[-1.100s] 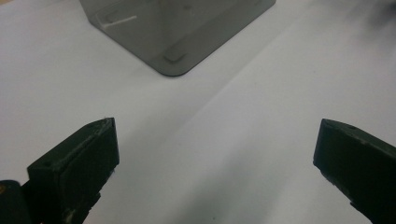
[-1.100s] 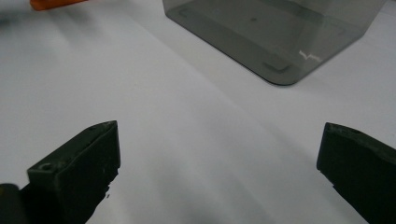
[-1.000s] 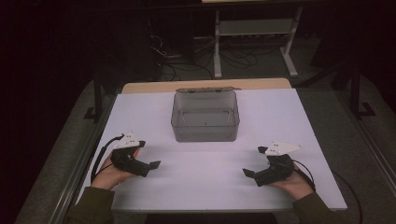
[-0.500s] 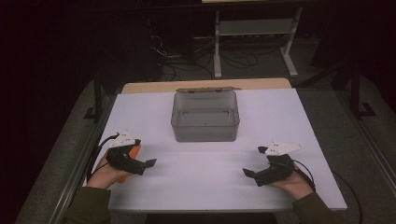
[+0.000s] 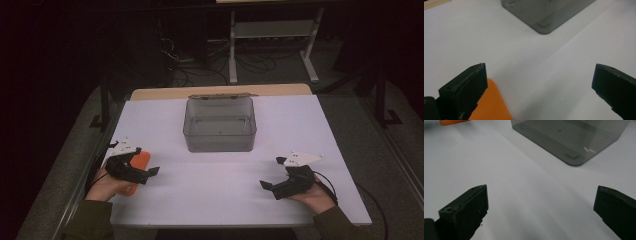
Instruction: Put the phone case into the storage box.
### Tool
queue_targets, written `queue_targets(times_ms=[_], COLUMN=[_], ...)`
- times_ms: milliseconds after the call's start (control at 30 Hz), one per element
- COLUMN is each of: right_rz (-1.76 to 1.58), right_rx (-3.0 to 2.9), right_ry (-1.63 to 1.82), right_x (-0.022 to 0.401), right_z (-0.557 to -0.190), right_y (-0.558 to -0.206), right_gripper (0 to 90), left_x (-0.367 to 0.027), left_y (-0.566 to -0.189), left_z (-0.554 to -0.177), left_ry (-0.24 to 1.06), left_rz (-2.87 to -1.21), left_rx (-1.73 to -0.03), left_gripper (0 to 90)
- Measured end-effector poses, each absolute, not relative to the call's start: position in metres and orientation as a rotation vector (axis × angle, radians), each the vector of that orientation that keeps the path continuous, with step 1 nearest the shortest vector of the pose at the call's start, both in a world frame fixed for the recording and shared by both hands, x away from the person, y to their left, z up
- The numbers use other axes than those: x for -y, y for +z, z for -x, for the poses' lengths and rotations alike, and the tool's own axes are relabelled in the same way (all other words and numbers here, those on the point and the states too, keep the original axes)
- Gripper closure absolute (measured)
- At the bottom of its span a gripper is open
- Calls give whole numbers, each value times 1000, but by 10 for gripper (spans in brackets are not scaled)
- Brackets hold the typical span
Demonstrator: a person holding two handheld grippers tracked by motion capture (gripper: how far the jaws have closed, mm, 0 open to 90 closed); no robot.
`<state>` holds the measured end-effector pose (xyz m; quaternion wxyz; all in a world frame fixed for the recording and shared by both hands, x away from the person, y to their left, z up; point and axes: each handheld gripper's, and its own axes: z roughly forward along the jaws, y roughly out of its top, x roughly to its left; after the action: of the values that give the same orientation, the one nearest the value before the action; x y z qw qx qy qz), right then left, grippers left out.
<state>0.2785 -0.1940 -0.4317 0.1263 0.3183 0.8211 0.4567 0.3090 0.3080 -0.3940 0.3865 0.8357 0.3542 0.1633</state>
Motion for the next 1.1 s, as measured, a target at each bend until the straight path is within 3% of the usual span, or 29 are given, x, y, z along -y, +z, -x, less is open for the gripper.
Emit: queue_targets(times_ms=[1100], right_rz=[-926], right_rx=[-2390], right_ry=[1331], right_x=[194], right_z=[-279], right_y=[-432], right_gripper=[0], left_x=[-343], left_y=[-400], left_z=[-315], left_ry=[479], left_rz=[-2087], left_rx=[-1122], left_gripper=[0])
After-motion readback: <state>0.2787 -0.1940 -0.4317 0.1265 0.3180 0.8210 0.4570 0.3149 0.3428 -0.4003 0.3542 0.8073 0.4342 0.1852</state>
